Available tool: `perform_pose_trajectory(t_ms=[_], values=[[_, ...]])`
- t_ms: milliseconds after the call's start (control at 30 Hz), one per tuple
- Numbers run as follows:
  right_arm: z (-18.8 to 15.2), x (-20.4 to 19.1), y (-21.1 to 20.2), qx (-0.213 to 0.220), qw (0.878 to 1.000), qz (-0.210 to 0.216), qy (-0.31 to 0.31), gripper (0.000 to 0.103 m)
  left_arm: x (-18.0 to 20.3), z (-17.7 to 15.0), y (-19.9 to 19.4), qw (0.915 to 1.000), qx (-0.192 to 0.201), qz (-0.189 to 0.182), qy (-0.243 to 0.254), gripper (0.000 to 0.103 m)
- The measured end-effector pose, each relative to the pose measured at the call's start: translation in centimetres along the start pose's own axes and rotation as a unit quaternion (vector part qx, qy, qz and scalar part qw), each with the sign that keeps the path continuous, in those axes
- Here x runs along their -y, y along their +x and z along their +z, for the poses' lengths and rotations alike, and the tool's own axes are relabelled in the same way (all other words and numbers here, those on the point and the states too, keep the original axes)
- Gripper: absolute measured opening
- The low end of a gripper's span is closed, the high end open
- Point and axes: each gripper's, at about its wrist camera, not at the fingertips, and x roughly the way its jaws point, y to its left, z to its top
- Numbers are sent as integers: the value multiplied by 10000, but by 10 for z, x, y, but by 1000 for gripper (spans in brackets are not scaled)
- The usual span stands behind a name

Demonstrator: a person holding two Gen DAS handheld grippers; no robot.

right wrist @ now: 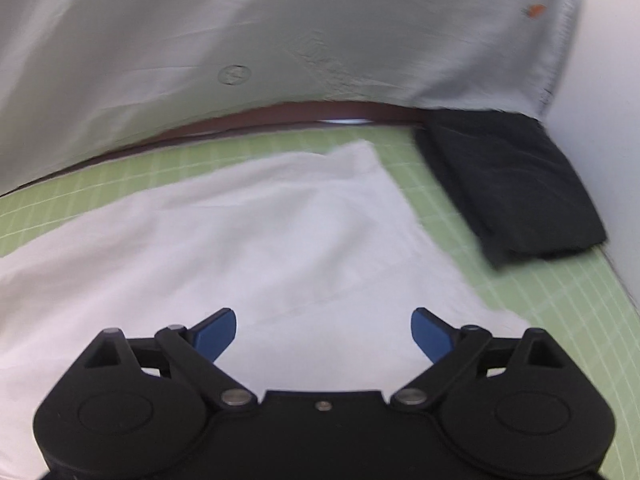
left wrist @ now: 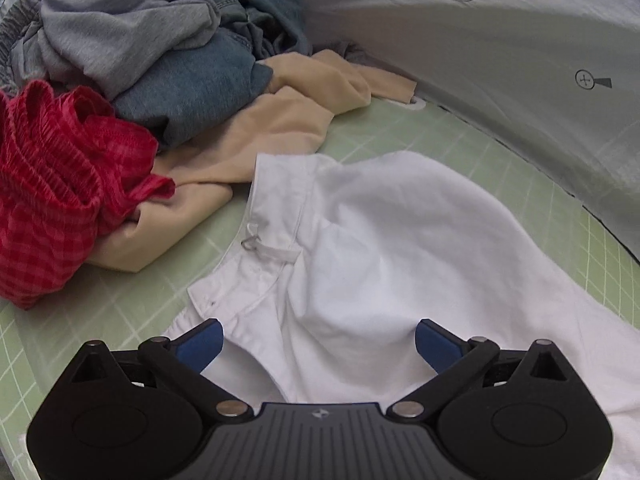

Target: Fold clothes

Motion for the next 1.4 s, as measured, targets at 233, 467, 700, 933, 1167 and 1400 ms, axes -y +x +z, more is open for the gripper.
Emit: perform_pose_trajectory(t_ms=[233, 467, 700, 933, 1167, 1400], values=[[46, -58, 38, 154, 9959, 886, -125, 97, -13, 37, 35, 9999, 65, 135, -64, 99], [77, -88, 98, 60, 9882, 1513, -221, 95, -10, 56, 76, 10000, -45, 77, 27, 97], [86, -103, 124, -286, 9798, 1867, -652, 78, -2, 58, 88, 9999, -1, 33, 144, 75], [80, -124, 116, -129, 9748, 1846, -1245, 0, 3, 60, 83, 9996, 194, 60, 220, 18], [100, -116, 114, 336, 9809, 1673, -930, 0, -1, 71, 69, 9980, 560, 232, 179, 15], [134, -113, 114, 481, 9792, 1778, -850, 0, -5, 81, 79, 9977, 566, 295, 220, 15]])
